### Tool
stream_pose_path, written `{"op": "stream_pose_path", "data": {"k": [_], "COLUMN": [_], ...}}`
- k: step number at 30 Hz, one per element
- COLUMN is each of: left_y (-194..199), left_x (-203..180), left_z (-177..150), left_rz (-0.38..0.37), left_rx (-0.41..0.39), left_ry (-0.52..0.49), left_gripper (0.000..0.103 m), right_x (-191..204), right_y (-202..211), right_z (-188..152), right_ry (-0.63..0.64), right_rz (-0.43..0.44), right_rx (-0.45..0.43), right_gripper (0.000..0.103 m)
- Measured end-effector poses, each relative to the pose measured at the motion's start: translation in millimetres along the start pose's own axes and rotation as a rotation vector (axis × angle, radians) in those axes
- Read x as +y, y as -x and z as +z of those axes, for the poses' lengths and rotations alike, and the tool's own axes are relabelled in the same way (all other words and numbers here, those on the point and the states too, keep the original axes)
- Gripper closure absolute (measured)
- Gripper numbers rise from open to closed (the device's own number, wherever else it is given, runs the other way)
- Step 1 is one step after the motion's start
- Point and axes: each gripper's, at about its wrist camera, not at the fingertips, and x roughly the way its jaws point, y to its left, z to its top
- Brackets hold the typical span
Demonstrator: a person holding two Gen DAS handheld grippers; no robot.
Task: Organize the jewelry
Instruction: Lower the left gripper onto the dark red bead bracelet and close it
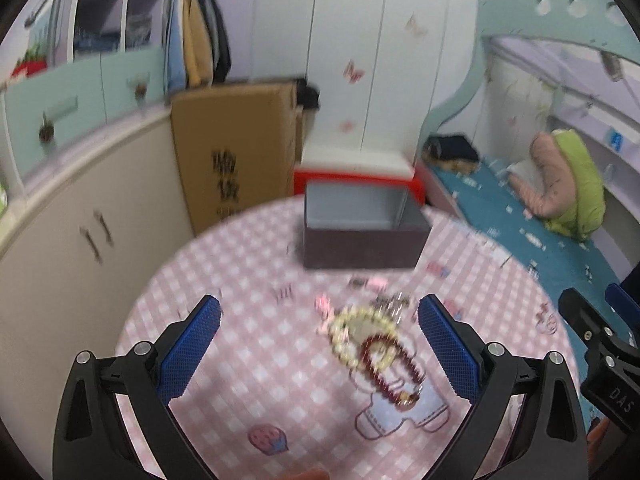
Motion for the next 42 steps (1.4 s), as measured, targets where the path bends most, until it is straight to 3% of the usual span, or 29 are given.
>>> {"op": "stream_pose_path", "data": {"k": [5, 12, 17, 26, 30, 34, 37, 40, 42], "left_y": [-41, -73, -81, -79, -77, -70, -62, -59, -57], "left_x": [-7, -15, -14, 5, 11, 16, 15, 16, 20], "left_z": [-20, -41, -47, -52, -52, -55, -56, -56, -55], "left_rz": [-0.004, 0.043, 0.066, 0.024, 0.025, 0.013, -0.007, -0.024, -0.026], "left_rx": [0.169, 0.298, 0.324, 0.309, 0.357, 0.329, 0.308, 0.295, 0.278], "left_ry": [0.015, -0.022, -0.033, -0.086, -0.084, -0.096, -0.120, -0.141, -0.148], "left_gripper": [0.007, 0.007, 0.007, 0.006, 0.006, 0.015, 0.040, 0.052, 0.069], "right_x": [-8, -16, -20, -12, -8, -1, 4, 11, 16], "right_y": [-32, -62, -71, -75, -73, -71, -70, -68, -68], "right_z": [-20, -40, -46, -48, -48, -47, -45, -43, -41], "right_ry": [-0.006, -0.029, -0.048, -0.034, -0.029, -0.014, -0.002, 0.009, 0.018], "right_rz": [0.016, 0.043, 0.060, 0.105, 0.112, 0.114, 0.112, 0.121, 0.120], "right_rx": [0.094, 0.187, 0.214, 0.237, 0.235, 0.231, 0.232, 0.230, 0.229], "right_gripper": [0.007, 0.007, 0.007, 0.007, 0.007, 0.007, 0.007, 0.007, 0.007]}}
